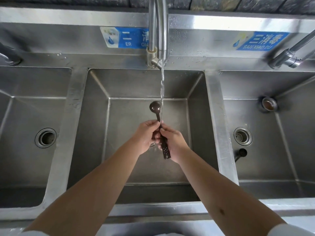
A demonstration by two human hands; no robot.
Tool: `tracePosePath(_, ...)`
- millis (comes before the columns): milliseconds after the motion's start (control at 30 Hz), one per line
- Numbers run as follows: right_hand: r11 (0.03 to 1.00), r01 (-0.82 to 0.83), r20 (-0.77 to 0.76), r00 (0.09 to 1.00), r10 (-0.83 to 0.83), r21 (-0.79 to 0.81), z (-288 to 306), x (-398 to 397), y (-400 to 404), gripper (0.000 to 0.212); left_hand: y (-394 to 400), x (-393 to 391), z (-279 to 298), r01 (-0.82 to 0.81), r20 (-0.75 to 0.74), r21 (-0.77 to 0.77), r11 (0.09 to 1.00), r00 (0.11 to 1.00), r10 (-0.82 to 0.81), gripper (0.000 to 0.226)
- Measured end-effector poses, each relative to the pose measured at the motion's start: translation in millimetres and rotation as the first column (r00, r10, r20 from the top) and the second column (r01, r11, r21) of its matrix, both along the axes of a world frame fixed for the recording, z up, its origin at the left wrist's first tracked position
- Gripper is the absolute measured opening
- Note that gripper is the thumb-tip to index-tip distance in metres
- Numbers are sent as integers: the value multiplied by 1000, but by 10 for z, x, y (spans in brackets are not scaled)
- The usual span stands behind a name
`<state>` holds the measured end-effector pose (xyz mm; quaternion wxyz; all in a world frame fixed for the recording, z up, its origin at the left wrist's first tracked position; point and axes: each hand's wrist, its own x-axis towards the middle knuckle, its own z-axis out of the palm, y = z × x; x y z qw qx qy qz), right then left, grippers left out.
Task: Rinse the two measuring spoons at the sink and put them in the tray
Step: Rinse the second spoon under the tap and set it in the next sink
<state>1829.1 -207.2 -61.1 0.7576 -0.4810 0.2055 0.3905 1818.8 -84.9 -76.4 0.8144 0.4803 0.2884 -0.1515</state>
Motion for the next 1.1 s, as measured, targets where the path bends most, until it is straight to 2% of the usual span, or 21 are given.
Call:
tracePosePath(200, 998, 17, 70, 997, -22, 62, 158, 399, 242, 19, 166, 344, 155, -66, 108, 13, 998, 992, 64, 24)
tracePosePath(533, 989, 17, 230, 972, -51, 150, 418, 810, 390, 34, 237, 777, 476, -128, 215, -33, 991, 968, 132, 20)
tracePosePath(700, 990, 84, 182, 978, -104, 112, 397, 745, 351, 20, 146, 758, 427, -141, 195, -16, 990, 971, 141, 39)
tracePosePath(733, 993, 93, 179, 978, -103, 66, 371, 706, 321, 16, 113, 729, 396, -142, 178, -11, 990, 974, 142, 41)
tracePosePath(800, 980, 34, 255, 967, 17, -194, 302, 597, 245, 12, 45, 628, 314, -136, 126, -6, 991, 983, 135, 38)
tracePosePath(867, 885, -22, 290, 941, 176, -465, 212, 448, 164, 12, -30, 479, 209, -108, 64, -28, 994, 992, 110, 29)
tracePosePath(900, 857, -33, 269, 943, 197, -514, 175, 364, 118, 11, -73, 398, 158, -89, 34, -44, 995, 995, 91, 25)
tracePosePath(1033, 884, -101, 118, 978, 172, -456, 102, 19, -113, 13, -222, 119, -33, -67, -119, -39, 997, 991, 62, 17)
tracePosePath(1100, 904, -115, 36, 989, 142, -411, 89, -140, -221, 18, -284, -20, -103, -6, -169, -23, 1000, 986, 2, 15)
